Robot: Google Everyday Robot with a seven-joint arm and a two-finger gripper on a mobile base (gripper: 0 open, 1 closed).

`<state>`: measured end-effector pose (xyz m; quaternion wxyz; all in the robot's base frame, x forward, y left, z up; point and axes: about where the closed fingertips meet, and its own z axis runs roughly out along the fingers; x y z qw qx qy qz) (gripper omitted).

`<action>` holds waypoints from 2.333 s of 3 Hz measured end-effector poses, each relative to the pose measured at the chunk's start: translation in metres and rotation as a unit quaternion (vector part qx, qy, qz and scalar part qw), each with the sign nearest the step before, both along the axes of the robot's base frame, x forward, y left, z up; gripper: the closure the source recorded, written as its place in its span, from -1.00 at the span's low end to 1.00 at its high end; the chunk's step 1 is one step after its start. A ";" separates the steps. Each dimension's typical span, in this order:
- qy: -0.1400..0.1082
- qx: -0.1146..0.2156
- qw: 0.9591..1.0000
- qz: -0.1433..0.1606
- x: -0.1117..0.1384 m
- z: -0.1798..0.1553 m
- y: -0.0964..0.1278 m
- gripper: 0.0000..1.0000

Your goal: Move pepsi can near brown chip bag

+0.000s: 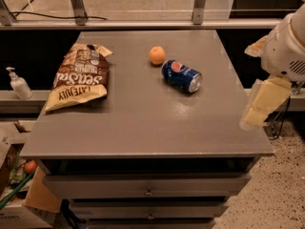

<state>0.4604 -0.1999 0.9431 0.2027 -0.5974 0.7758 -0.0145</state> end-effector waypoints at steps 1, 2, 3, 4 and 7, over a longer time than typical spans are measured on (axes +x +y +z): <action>-0.007 0.030 1.000 0.007 0.031 -0.018 0.026 -1.00; -0.016 0.051 0.999 0.003 0.075 -0.032 0.050 -1.00; -0.016 0.069 0.997 -0.009 0.116 -0.043 0.067 -1.00; -0.006 0.085 0.996 -0.020 0.152 -0.059 0.086 -1.00; 0.015 0.104 0.994 -0.031 0.194 -0.099 0.112 -0.20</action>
Offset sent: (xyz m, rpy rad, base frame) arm 0.1304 0.0761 -0.0467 0.1519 -0.0528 -0.0057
